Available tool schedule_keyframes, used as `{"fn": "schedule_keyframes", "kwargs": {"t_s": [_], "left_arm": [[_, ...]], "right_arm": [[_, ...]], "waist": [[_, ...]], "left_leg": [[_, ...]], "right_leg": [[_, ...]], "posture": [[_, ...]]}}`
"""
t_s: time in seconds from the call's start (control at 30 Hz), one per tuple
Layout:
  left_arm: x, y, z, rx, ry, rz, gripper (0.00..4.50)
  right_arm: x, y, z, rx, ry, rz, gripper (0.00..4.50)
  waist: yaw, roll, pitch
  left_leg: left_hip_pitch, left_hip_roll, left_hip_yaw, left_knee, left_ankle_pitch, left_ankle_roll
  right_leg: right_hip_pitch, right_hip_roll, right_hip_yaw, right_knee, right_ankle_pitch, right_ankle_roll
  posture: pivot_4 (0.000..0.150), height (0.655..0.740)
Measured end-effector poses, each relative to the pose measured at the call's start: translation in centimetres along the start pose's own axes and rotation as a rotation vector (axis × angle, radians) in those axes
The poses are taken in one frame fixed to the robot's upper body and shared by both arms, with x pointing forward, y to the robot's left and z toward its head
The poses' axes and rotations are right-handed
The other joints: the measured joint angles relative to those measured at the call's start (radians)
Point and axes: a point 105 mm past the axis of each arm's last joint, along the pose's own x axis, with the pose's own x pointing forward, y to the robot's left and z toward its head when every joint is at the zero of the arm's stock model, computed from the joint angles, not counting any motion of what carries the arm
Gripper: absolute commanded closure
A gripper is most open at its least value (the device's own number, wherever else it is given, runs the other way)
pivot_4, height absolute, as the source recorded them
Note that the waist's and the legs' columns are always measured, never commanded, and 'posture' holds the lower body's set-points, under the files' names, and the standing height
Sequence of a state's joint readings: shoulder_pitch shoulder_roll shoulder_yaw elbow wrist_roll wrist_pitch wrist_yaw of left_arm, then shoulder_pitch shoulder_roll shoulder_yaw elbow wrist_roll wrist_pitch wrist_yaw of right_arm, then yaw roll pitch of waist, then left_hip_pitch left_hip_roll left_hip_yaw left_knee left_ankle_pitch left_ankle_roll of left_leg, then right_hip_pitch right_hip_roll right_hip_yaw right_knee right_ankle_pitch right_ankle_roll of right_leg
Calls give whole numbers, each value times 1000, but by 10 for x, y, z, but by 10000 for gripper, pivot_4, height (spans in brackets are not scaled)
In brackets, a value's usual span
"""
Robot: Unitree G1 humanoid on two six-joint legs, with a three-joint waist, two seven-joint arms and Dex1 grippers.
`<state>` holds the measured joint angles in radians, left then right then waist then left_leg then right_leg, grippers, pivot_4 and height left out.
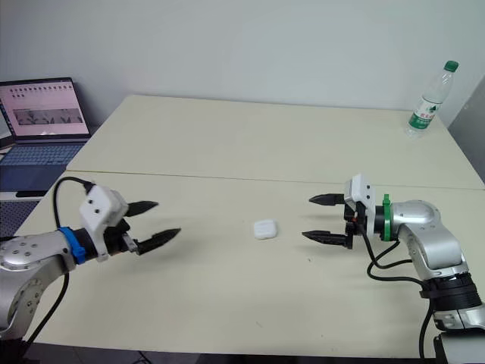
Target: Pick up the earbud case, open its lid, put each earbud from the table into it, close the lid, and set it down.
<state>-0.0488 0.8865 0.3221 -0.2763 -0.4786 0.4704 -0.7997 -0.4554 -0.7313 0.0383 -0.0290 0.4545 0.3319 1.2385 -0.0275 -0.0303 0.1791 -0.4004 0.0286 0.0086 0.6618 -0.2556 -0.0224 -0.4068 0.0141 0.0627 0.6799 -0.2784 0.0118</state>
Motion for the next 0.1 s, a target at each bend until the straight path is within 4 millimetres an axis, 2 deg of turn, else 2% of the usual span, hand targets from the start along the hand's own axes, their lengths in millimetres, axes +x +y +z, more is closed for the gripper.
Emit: {"fn": "schedule_keyframes", "kwargs": {"t_s": [0.1], "left_arm": [[0, 10, 8, 12, -40, 34, 398]], "right_arm": [[-2, -3, 4, -2, 3, -11, 0]], "waist": [[-1, 0, 0]], "left_leg": [[0, 0, 0, 0, 0, 0]], "right_leg": [[0, 0, 0, 0, 0, 0]], "posture": [[1500, 7400]]}}
